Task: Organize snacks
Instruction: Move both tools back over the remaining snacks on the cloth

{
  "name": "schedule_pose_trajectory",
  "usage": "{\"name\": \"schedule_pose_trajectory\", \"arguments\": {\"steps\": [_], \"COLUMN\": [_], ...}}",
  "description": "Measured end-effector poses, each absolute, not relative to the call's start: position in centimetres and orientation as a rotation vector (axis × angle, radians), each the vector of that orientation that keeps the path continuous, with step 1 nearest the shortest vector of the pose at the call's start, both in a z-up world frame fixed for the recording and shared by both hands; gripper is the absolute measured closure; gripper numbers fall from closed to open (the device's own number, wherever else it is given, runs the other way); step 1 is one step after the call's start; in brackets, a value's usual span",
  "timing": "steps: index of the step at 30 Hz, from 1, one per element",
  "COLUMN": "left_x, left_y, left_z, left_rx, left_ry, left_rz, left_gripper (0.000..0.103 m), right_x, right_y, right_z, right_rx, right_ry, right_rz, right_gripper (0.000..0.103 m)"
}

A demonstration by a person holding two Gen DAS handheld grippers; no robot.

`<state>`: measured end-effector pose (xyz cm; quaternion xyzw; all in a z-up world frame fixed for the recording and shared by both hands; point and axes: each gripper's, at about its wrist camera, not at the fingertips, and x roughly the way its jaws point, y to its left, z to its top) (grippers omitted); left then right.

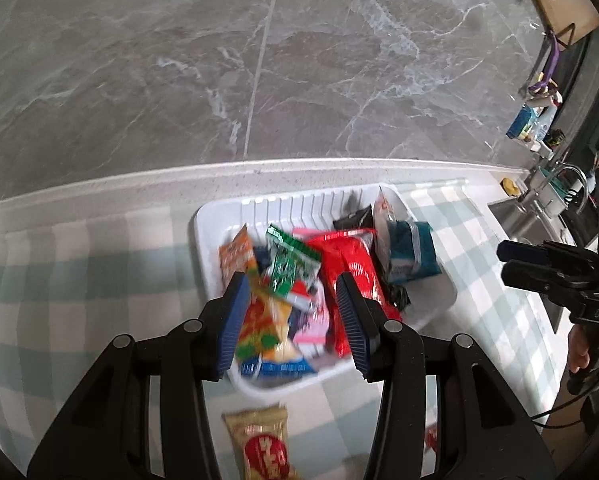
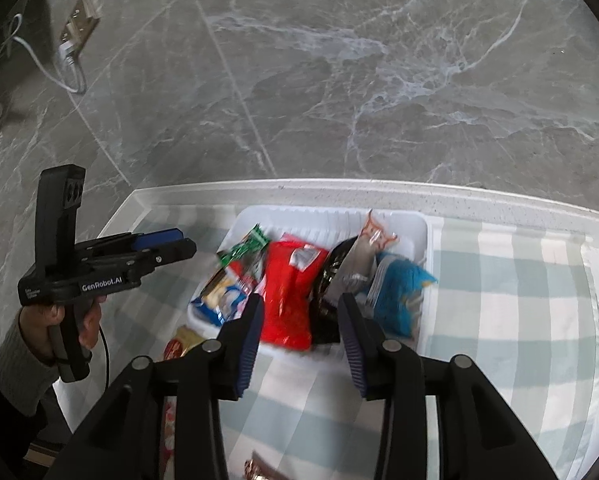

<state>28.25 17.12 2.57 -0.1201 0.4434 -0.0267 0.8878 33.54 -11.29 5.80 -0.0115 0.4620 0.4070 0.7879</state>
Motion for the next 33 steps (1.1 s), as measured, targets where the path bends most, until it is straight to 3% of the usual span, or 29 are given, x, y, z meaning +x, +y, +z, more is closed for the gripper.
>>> {"name": "schedule_pose_trajectory", "arguments": {"steps": [13, 17, 33], "left_x": [20.3, 18.6, 15.2], "left_y": [17.2, 17.3, 16.7], "left_z": [1.4, 0.4, -4.0], "left_rx": [-0.265, -0.277, -0.268], "left_ry": [0.971, 0.994, 1.091], "left_rz": [-0.045, -0.039, -0.04], "left_gripper": [0.06, 0.06, 0.06], "right_x": [26.2, 23.7, 17.2], "right_y": [-13.1, -12.8, -9.3], "right_z": [4.8, 4.0, -1.8], "right_rx": [0.015, 0.021, 0.054], "right_ry": [1.068, 1.107, 1.362], "right_rz": [0.911, 0.941, 1.073], "right_gripper": [0.058, 0.051, 0.043]}}
